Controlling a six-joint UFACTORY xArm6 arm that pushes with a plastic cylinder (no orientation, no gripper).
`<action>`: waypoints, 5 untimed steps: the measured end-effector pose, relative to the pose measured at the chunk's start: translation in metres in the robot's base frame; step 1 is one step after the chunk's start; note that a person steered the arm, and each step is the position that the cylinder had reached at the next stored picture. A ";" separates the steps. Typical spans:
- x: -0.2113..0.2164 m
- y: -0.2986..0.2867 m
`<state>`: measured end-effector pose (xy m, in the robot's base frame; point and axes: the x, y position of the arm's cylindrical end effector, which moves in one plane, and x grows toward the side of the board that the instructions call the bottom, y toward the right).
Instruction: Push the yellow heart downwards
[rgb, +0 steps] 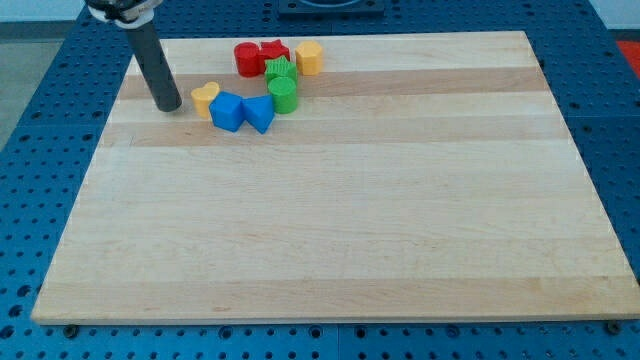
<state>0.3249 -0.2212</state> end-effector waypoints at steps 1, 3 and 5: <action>-0.005 0.011; -0.005 0.047; -0.005 0.059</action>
